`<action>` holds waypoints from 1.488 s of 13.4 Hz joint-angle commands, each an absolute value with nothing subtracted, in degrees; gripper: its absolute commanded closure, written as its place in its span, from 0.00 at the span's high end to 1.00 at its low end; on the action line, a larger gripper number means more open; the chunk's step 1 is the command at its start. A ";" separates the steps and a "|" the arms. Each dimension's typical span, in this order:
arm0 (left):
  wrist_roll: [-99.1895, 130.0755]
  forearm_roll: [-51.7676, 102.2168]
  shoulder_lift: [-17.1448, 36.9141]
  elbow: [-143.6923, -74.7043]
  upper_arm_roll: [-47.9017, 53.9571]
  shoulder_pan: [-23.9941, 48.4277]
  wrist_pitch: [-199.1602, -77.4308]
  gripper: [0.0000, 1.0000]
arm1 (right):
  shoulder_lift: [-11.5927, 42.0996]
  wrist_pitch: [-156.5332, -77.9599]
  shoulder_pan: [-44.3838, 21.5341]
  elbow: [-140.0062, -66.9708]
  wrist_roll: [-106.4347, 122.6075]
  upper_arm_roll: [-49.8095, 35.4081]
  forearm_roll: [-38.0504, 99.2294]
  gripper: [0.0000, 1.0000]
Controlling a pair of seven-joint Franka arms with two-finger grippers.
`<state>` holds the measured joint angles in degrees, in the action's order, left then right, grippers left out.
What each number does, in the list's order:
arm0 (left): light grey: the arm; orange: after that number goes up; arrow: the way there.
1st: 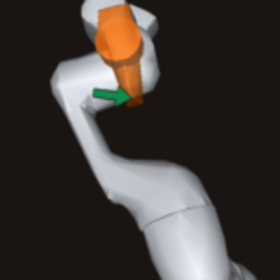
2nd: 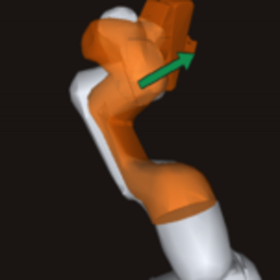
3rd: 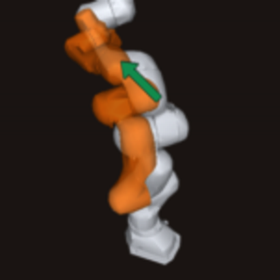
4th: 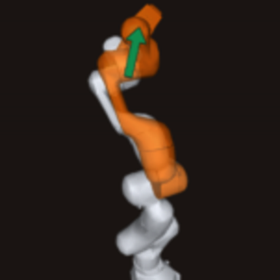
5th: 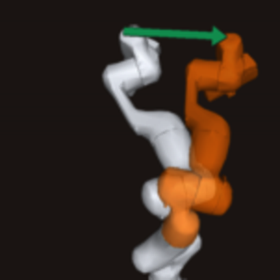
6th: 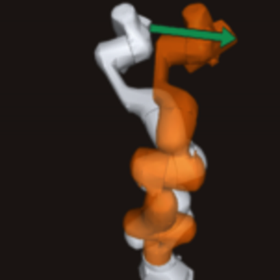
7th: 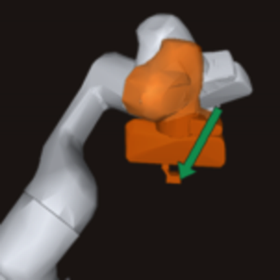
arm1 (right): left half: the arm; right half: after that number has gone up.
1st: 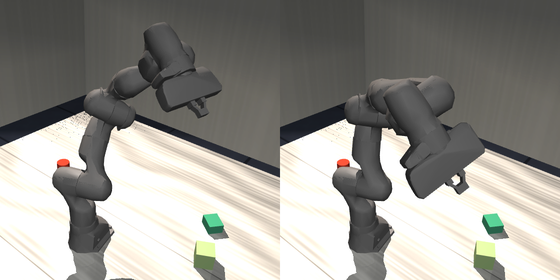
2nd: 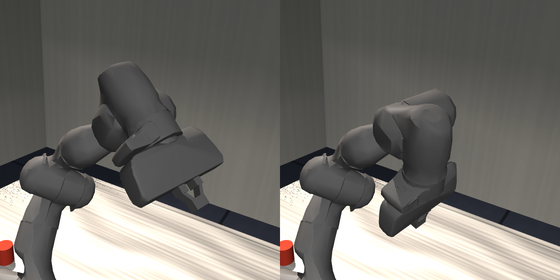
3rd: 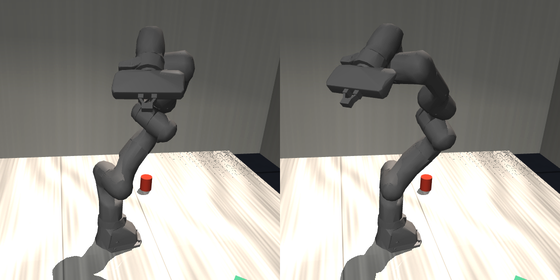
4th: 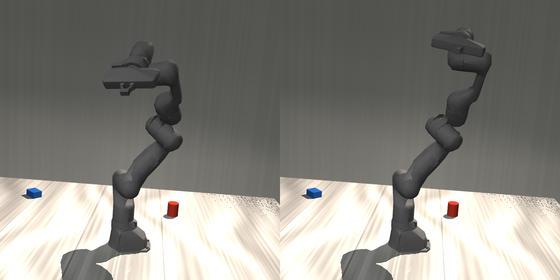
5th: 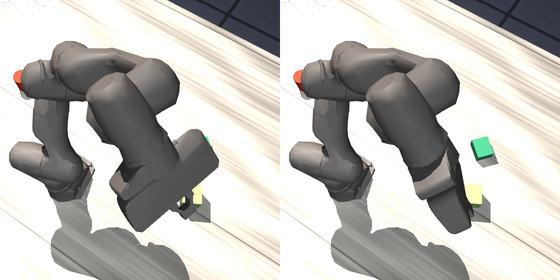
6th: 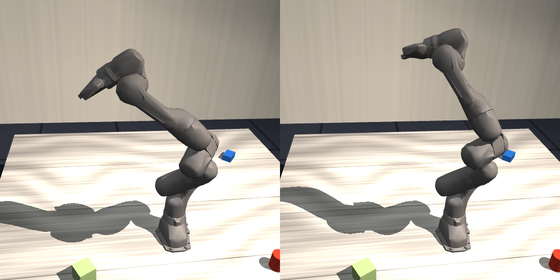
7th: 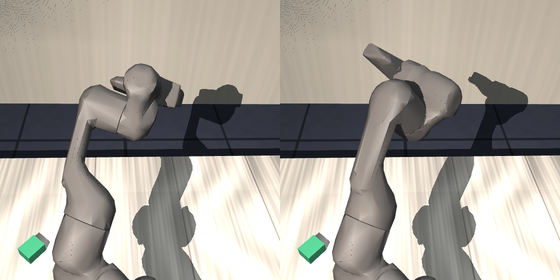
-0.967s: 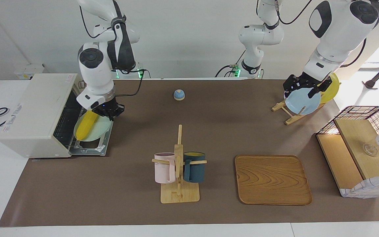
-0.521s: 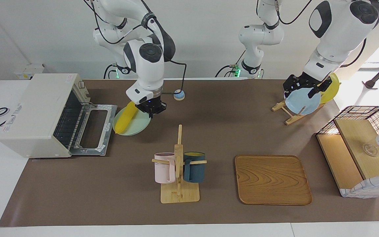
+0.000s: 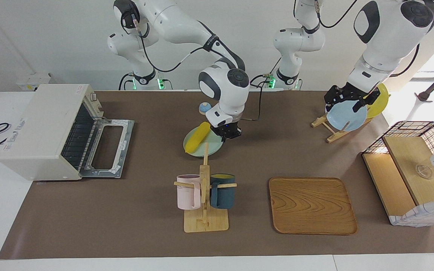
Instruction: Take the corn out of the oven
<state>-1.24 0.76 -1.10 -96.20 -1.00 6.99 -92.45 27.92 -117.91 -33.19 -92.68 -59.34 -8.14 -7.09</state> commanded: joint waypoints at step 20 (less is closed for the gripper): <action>-0.27 8.15 -2.29 -100.10 -0.26 19.57 -97.54 1.00 | 9.07 -116.68 -3.62 -113.86 -22.06 -7.56 -2.99 0.35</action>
